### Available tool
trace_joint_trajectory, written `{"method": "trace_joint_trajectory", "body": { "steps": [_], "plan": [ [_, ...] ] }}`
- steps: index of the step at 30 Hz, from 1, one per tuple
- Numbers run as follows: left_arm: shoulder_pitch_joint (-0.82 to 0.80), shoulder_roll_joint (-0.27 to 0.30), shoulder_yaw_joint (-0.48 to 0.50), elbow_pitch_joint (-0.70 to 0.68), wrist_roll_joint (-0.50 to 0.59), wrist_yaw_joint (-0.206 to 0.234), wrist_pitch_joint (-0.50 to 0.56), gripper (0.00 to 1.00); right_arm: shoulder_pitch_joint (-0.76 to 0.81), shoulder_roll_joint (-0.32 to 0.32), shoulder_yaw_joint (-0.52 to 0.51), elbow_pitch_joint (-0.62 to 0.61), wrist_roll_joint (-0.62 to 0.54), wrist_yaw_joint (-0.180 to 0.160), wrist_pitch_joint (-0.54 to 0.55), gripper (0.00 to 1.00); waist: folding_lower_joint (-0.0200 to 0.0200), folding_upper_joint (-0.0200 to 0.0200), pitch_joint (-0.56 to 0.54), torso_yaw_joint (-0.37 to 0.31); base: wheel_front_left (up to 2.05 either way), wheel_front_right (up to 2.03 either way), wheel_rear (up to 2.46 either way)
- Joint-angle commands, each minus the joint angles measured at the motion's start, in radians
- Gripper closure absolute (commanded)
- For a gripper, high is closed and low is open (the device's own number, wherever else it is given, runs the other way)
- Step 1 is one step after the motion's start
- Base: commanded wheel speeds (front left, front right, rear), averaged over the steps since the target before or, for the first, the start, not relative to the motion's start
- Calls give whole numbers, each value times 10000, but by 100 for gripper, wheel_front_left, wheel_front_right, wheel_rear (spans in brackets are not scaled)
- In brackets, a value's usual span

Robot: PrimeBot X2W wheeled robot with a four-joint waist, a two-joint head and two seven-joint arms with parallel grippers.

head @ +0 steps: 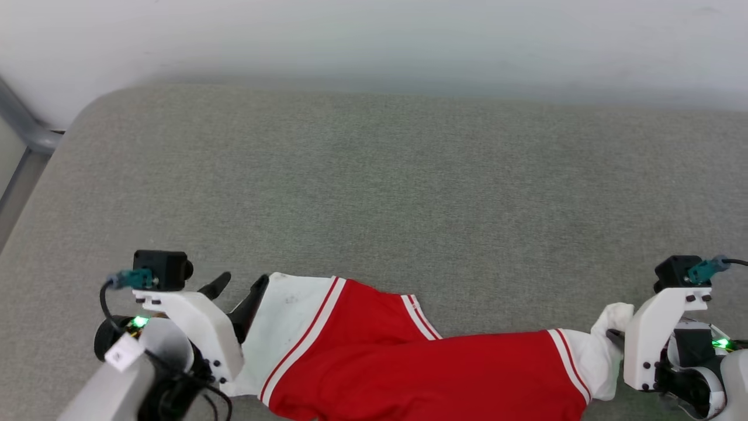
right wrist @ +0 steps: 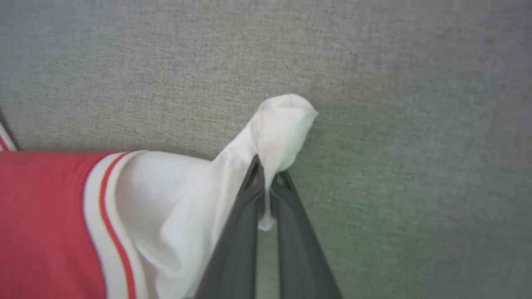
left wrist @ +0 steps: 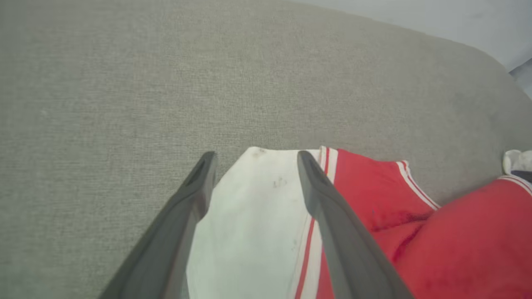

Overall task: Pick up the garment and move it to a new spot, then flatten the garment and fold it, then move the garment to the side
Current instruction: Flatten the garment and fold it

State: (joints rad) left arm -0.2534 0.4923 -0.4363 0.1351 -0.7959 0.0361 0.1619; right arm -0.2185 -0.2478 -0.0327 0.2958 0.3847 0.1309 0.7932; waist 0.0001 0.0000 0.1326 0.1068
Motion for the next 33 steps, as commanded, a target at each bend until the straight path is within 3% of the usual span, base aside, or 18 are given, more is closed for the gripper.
{"method": "trace_joint_trajectory", "body": {
  "steps": [1,4,8,19,20,21,22,26,33],
  "plan": [
    [-229,159,-23,151,-221,-98,511,0,-53,86,71,-110,-7,-3,9,100,-1,0,6,-120,0,0,0],
    [-564,467,-90,608,-768,-212,1852,0,-26,131,205,-379,-51,-4,9,100,-1,0,126,-326,0,0,0],
    [-1060,626,-133,1182,-1136,-345,2817,0,40,242,320,-723,-88,-4,-63,100,-1,0,422,-587,0,0,0],
    [-1626,274,-767,3126,-1885,-1092,4558,0,52,404,284,-1070,-186,-10,-152,100,-1,0,978,-1033,0,0,0],
    [-1590,182,-889,3258,-1969,-1149,4760,22,59,394,272,-1075,-201,-10,-163,100,-1,0,988,-1045,0,0,0],
    [-1545,115,-1019,3391,-1993,-1188,4968,55,61,390,257,-1077,-210,-10,-176,100,-1,0,993,-1052,0,0,0],
    [-1525,18,-1094,3491,-2057,-1229,5069,100,51,387,242,-1081,-204,-10,-184,100,-1,0,992,-1057,0,0,0],
    [-1672,-213,-1345,3811,-1916,-1355,4998,100,-83,348,256,-1189,-221,-8,-333,100,-1,0,977,-1028,0,0,0],
    [-2716,84,-1004,4011,-1166,-1387,3374,100,-662,63,122,-1383,-753,-7,-1602,100,-1,0,629,-893,0,0,0]
  ]
}}
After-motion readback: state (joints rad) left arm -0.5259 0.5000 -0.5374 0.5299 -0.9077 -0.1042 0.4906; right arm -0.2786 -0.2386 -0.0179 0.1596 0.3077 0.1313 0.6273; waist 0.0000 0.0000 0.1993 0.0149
